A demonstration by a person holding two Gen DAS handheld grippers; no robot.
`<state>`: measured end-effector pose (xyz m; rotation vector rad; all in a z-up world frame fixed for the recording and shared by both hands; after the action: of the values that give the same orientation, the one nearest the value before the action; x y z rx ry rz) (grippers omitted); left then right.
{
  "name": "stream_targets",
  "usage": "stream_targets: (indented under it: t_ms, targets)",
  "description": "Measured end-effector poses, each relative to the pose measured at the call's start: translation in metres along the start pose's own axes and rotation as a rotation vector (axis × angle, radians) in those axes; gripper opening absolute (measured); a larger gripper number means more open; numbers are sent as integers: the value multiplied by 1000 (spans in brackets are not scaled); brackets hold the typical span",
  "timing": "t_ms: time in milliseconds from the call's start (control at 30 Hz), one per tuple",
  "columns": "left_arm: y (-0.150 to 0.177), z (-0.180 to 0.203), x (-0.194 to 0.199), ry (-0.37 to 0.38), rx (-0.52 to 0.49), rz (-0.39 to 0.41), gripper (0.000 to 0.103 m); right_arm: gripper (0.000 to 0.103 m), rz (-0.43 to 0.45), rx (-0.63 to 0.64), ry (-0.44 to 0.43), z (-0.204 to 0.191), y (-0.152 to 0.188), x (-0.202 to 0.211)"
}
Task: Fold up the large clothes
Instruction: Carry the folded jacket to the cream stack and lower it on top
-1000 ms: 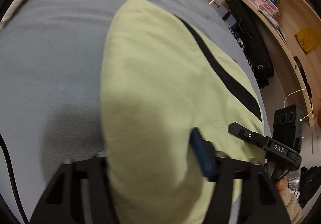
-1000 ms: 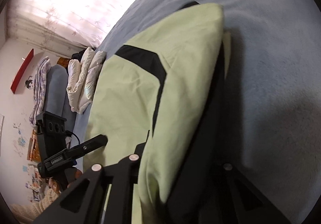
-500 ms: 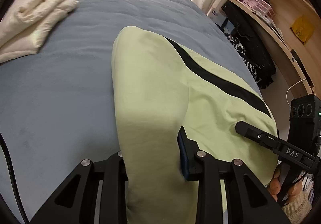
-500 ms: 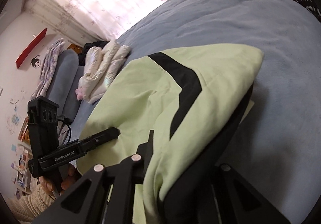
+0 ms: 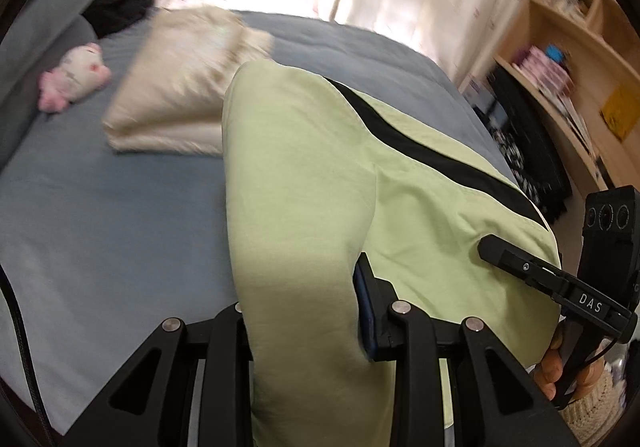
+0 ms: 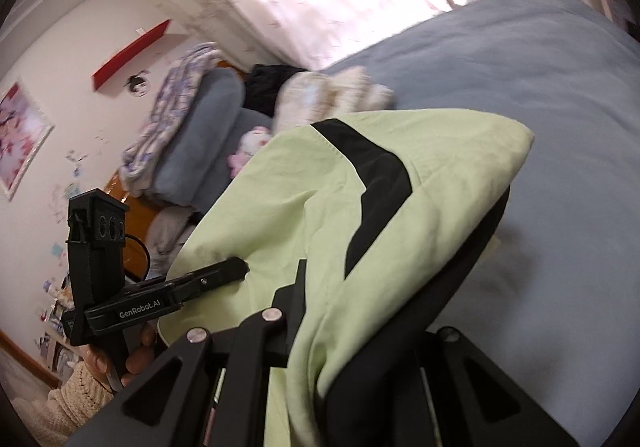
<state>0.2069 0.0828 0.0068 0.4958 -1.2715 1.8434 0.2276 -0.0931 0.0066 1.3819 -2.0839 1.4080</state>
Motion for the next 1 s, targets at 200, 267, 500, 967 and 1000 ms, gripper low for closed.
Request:
stream_targets:
  t_ms: [200, 267, 500, 967, 1000]
  targets:
    - [-94, -61, 51, -66, -33, 109, 28, 11, 50, 81, -52, -78, -87, -50]
    - [-126, -80, 59, -76, -43, 147, 28, 11, 76, 98, -61, -99, -123, -68]
    - [-259, -157, 44, -97, -70, 239, 28, 10, 171, 156, -26, -142, -236, -147]
    - [-335, -332, -138, -140, 103, 60, 48, 18, -9, -88, -2, -47, -251, -377]
    - [-332, -340, -142, -123, 128, 71, 50, 20, -18, -104, -11, -42, -246, -384]
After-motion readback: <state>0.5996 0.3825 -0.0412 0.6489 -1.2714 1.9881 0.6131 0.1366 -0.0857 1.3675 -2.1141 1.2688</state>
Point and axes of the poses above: each gripper's, at about its wrist camera, not at the fingertips, and x roughly against the way its jaws point, z to its right, y to its underside, the point moved 3 cm from there along -x, roughly the way its jaws point, and after that the axes turned 12 degrees about y, right-handed, at the moved point
